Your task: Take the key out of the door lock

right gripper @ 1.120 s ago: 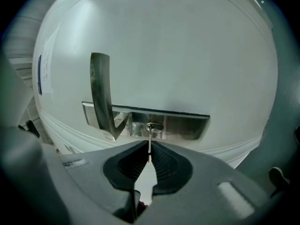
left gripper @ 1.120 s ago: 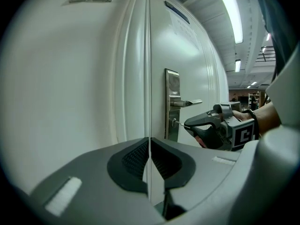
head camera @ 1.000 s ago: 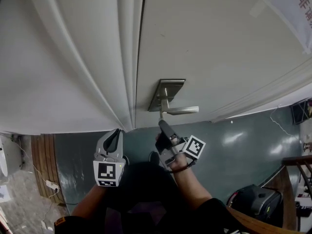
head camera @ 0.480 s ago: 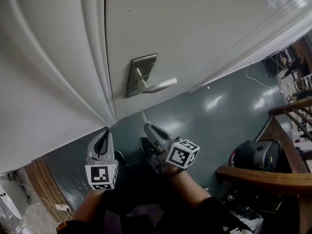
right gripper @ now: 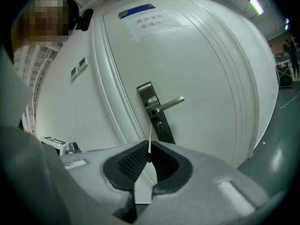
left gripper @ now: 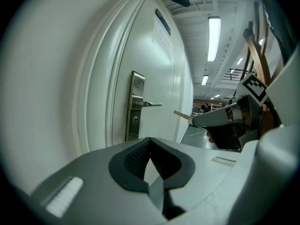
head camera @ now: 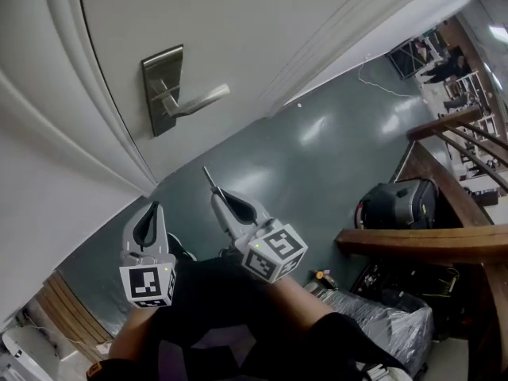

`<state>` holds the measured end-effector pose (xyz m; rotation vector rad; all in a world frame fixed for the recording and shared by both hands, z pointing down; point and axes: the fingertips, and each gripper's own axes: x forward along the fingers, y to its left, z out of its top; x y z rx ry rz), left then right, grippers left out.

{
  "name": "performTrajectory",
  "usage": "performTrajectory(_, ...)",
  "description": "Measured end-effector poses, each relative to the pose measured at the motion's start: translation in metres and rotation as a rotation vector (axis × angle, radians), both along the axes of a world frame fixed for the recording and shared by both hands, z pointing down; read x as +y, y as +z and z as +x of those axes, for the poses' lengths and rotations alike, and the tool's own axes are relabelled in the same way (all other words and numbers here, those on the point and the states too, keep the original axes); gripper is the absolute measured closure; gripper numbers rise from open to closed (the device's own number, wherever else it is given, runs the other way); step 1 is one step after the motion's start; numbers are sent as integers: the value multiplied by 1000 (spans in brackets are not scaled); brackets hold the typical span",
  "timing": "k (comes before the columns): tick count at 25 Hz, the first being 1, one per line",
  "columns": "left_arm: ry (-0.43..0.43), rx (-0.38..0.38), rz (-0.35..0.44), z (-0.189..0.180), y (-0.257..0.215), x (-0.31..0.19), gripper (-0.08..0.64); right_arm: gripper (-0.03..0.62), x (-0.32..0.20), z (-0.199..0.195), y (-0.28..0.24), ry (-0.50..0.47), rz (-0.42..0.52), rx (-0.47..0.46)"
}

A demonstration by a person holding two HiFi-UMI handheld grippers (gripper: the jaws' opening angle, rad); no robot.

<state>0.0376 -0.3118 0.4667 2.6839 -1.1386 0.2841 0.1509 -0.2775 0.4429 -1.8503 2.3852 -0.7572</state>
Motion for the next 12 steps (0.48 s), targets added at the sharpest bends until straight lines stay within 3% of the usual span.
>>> performTrajectory(6, 39, -15, 36, 44, -13, 37, 541, 577, 46, 33, 0, 21, 25, 61)
performTrajectory(12, 41, -20, 37, 93, -15, 107, 543, 577, 112, 71, -4, 5, 56, 102)
